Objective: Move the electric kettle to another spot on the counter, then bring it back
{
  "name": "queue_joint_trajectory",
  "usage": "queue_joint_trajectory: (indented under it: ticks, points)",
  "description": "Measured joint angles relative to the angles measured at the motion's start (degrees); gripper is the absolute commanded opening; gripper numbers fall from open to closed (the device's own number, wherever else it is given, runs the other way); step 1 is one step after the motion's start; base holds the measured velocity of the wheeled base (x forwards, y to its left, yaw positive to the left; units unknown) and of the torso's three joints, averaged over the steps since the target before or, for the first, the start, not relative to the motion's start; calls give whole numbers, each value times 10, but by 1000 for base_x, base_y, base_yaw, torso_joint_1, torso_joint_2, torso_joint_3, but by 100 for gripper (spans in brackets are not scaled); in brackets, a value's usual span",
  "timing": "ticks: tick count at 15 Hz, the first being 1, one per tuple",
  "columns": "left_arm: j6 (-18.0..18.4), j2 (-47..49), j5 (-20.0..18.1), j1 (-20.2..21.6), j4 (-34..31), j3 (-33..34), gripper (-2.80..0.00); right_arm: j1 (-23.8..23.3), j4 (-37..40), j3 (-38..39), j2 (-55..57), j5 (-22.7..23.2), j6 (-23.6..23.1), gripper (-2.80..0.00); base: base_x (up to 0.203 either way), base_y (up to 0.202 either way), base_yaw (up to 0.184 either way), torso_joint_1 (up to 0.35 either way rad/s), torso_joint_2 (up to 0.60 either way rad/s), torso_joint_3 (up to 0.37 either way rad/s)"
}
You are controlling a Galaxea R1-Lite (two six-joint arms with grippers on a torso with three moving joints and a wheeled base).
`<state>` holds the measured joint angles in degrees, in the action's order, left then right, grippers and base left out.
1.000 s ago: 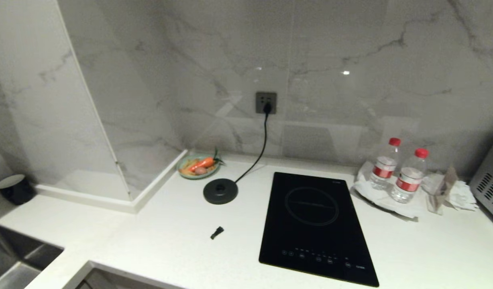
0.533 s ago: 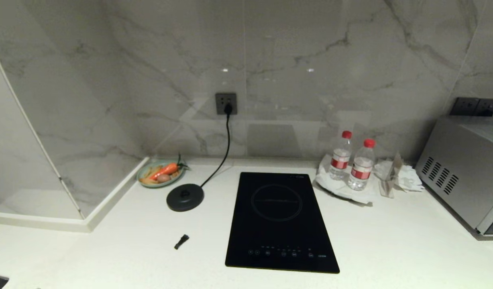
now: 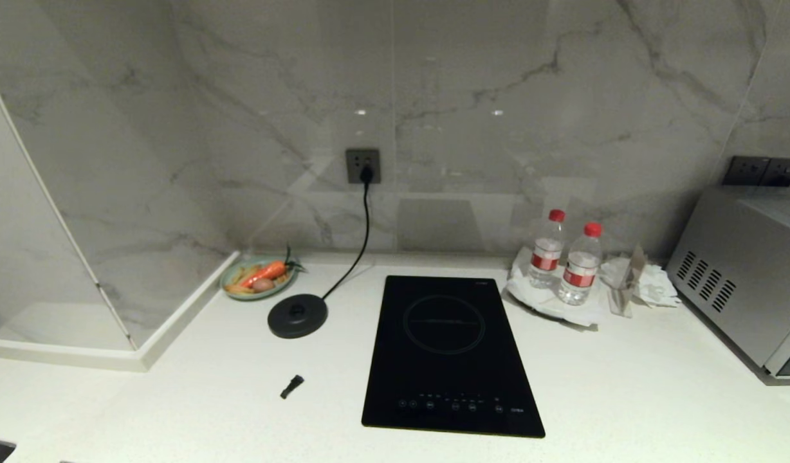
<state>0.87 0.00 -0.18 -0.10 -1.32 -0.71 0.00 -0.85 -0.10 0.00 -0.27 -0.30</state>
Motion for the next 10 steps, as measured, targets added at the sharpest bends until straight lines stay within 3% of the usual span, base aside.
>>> queue_joint_trajectory:
  ticks: [8, 10]
  points:
    - [0, 0, 0, 0, 0, 0, -280, 0, 0, 0, 0, 0, 0, -280, 0, 0, 0, 0, 0, 0]
    - [1, 0, 0, 0, 0, 0, -280, 0, 1, 0, 0, 0, 3, -280, 0, 0, 0, -121, 305, 169]
